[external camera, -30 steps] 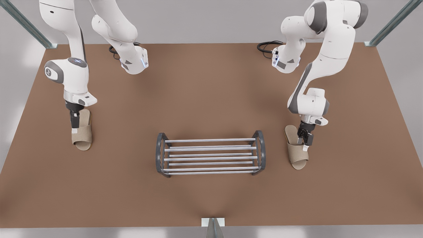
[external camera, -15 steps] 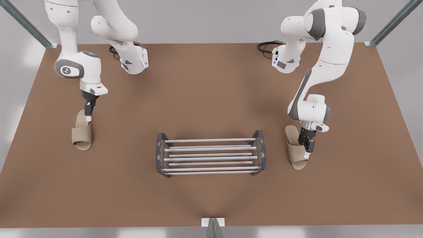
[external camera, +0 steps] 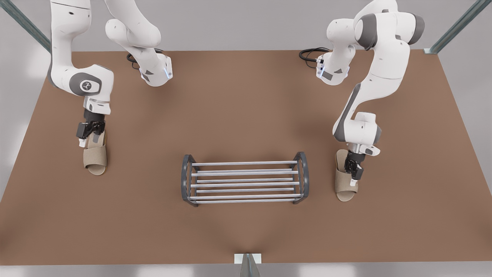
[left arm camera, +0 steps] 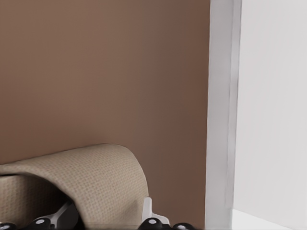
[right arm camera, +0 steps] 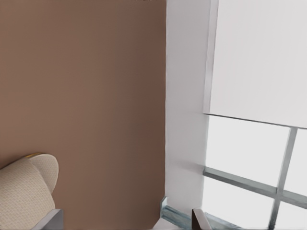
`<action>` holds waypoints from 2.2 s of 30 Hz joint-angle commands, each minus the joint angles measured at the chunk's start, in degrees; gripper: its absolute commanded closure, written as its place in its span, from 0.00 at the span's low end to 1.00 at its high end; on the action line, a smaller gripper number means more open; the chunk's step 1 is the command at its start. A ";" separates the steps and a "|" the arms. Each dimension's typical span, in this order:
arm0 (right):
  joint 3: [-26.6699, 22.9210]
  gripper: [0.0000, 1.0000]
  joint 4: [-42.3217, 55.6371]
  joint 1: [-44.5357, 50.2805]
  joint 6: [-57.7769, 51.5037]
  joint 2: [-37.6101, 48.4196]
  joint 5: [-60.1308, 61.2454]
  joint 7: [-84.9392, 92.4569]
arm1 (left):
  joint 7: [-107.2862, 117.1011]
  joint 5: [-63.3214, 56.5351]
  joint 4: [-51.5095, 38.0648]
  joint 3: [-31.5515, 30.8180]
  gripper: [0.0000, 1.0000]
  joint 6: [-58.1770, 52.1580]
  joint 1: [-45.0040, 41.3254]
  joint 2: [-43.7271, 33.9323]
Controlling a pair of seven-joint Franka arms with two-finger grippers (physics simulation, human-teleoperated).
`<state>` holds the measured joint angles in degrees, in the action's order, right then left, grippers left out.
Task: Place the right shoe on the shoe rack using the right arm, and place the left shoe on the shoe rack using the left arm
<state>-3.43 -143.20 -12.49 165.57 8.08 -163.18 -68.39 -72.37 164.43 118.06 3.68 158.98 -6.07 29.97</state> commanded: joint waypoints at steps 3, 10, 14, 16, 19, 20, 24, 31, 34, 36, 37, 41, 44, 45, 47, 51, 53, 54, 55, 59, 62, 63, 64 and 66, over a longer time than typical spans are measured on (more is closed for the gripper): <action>0.09 0.02 -3.40 -0.08 -9.47 0.09 -11.88 -64.57 | 4.95 -0.07 -0.02 -0.08 0.36 -0.16 0.01 0.01; -0.43 0.01 -4.19 -0.08 -19.59 -1.31 -32.64 -72.67 | 7.06 -0.07 -0.02 -0.08 0.44 -0.16 0.71 -1.84; -0.43 0.01 -2.70 -0.16 -22.40 -3.69 -35.80 -73.02 | 7.77 -0.16 -0.02 -0.08 0.58 -0.16 1.50 -2.63; -0.52 0.02 -3.22 -0.34 -23.89 -3.69 -38.79 -74.96 | 8.03 -0.25 0.07 -0.08 0.79 0.28 1.50 -3.42; -0.52 0.00 -6.30 -0.87 -21.79 -3.77 -38.70 -75.13 | 16.55 -1.30 0.15 -0.08 0.79 2.48 1.59 -10.97; -0.52 0.00 -5.77 -0.78 -16.25 -3.69 -38.61 -75.13 | 19.37 -1.39 0.15 0.01 0.79 4.32 1.59 -13.53; -0.52 0.00 -5.77 -0.78 -9.92 -3.69 -38.96 -74.69 | 20.77 -8.86 -5.91 -2.89 0.79 16.44 1.41 -18.10; -0.61 0.00 -5.69 -0.96 -7.28 -3.51 -48.37 -55.81 | 25.87 -10.80 -23.12 -16.25 0.79 35.60 -2.97 -15.82; -0.87 0.00 -5.51 -0.96 -7.46 -3.51 -48.63 -36.30 | 25.96 -10.80 -27.27 -15.98 0.79 41.33 -11.59 -14.14; -1.22 0.00 -5.51 -0.96 -8.69 -3.51 -49.07 -28.38 | 25.96 -15.19 -29.02 -15.98 0.79 41.15 -17.21 -11.95; -1.66 0.00 -5.42 -1.31 -8.78 -3.51 -50.04 -24.69 | 26.05 -15.54 -29.99 -15.90 0.79 41.15 -19.15 -10.81; -2.28 0.00 -5.07 -2.19 -11.24 -3.51 -54.34 -11.87 | 28.50 -16.86 -30.35 -15.81 0.79 41.24 -22.84 -9.22; -2.72 0.00 -4.81 -3.68 -11.24 -4.83 -57.50 -3.33 | 31.06 -17.12 -29.20 -15.54 0.79 41.15 -27.06 -10.02; -2.72 0.00 -3.58 -4.90 -11.24 -6.40 -58.65 -0.97 | 31.06 -17.30 -29.90 -15.46 0.79 41.06 -27.41 -8.70; -2.81 0.00 -2.70 -5.88 -11.24 -8.08 -59.26 1.16 | 31.06 -18.53 -32.53 -13.88 0.79 40.62 -27.59 -5.36; -2.81 0.00 -2.87 -7.72 -11.24 -8.61 -63.92 2.90 | 32.64 -18.79 -33.68 -10.01 0.79 40.62 -28.38 -3.69; -1.93 0.00 -2.79 -7.46 -11.24 -9.13 -64.01 11.08 | 33.52 -18.71 -33.60 -10.01 0.79 40.62 -28.56 -3.69; -1.58 0.00 -2.78 -7.46 -11.24 -9.49 -64.01 12.41 | 33.61 -18.71 -33.42 -10.01 0.79 40.71 -28.82 -3.77; -1.58 0.00 -2.78 -7.37 -11.32 -10.28 -63.93 14.07 | 34.04 -18.71 -33.16 -10.01 0.79 40.71 -29.00 -3.95; -0.78 0.00 -2.26 -7.28 -11.76 -10.72 -63.66 21.02 | 34.31 -18.79 -33.68 -9.83 0.79 40.71 -29.35 -2.28; -0.78 0.00 -1.99 -7.90 -20.38 -10.81 -63.13 23.83 | 34.40 -20.55 -35.00 -7.28 0.79 40.27 -30.93 -1.23; -0.78 0.00 -1.99 -7.90 -20.73 -10.81 -63.13 23.83 | 34.40 -20.99 -35.09 -7.28 0.79 40.27 -31.37 -1.22; -0.87 0.00 -1.99 -8.16 -21.26 -10.89 -63.05 23.83 | 34.31 -20.99 -35.18 -7.28 0.79 40.27 -31.46 -1.22; -0.87 0.00 -1.91 -8.43 -23.19 -11.25 -62.26 23.83 | 34.40 -21.08 -36.58 -7.20 0.79 40.45 -32.68 -0.70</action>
<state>-4.29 -145.16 -18.47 147.14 -3.10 -166.00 -67.50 -42.76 144.02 81.82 -3.47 199.74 -38.29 29.31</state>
